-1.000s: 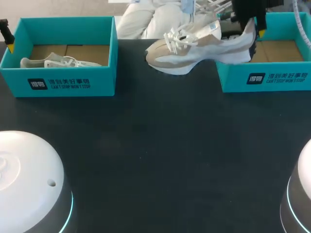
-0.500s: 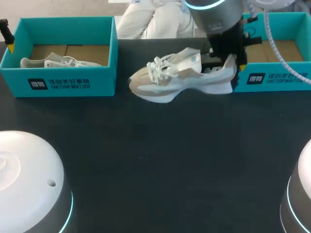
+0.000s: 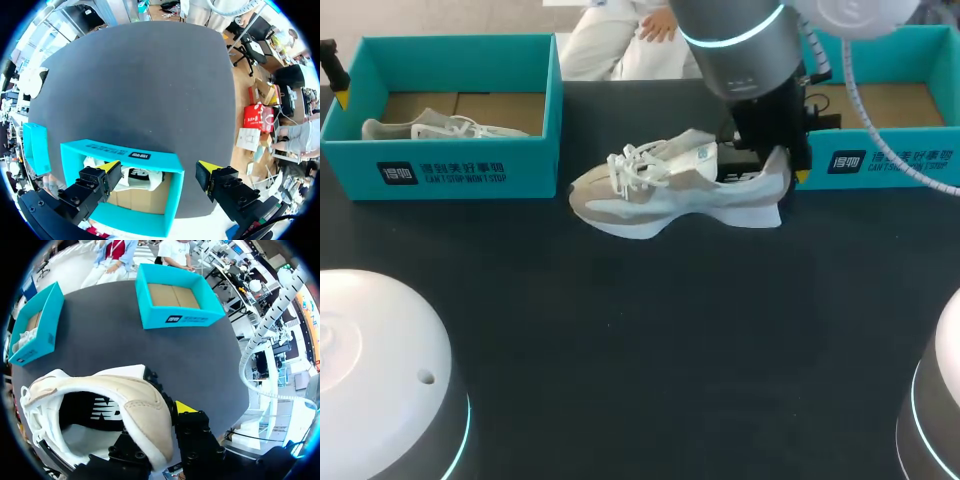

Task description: Take the shoe out of the shoebox, open the shoe tongue, remove and reinsert the insole, then place the shoe into the shoebox

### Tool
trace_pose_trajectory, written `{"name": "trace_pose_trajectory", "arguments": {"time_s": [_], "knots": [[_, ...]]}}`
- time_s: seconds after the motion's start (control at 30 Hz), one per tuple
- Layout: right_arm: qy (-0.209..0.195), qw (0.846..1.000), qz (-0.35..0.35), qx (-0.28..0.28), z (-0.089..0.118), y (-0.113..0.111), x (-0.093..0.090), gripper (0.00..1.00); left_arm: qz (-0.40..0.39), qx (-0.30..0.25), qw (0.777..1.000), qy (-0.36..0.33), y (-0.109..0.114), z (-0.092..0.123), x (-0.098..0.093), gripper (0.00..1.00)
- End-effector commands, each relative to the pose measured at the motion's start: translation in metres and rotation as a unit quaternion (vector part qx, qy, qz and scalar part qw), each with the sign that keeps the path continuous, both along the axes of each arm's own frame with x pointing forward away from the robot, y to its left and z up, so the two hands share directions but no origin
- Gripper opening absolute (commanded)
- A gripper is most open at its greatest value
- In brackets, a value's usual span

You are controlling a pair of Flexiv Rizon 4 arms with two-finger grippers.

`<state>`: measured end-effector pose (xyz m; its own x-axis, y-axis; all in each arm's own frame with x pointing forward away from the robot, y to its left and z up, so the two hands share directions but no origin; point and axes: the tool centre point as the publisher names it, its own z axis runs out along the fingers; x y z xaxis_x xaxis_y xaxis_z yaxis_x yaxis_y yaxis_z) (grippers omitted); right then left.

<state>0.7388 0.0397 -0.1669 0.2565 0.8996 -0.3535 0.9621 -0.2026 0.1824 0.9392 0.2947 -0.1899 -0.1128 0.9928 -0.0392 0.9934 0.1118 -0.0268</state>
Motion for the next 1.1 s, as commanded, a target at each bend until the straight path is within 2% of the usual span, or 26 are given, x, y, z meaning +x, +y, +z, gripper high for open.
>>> {"name": "trace_pose_trajectory", "arguments": {"time_s": [0.03,0.27,0.4,0.6,1.1], "knots": [[0.0,1.0,-0.001,0.0,0.001,0.001,0.0,0.0,0.0,0.001,1.0,-0.001,0.0,0.0,-0.001,1.0],[0.0,1.0,-0.001,0.0,0.001,0.001,0.0,0.0,0.0,0.001,1.0,-0.001,0.0,0.0,-0.001,1.0],[0.0,1.0,-0.014,-0.004,-0.035,0.012,0.004,0.0,0.0,0.001,1.0,-0.001,0.0,0.0,-0.001,1.0],[0.005,1.0,-0.023,-0.002,-0.077,0.018,0.0,0.0,0.0,0.001,1.0,-0.001,0.0,0.0,-0.001,1.0],[-0.032,0.998,-0.062,-0.003,-0.132,0.017,-0.004,0.0,0.0,0.001,1.0,-0.001,0.0,0.0,-0.001,1.0]]}}
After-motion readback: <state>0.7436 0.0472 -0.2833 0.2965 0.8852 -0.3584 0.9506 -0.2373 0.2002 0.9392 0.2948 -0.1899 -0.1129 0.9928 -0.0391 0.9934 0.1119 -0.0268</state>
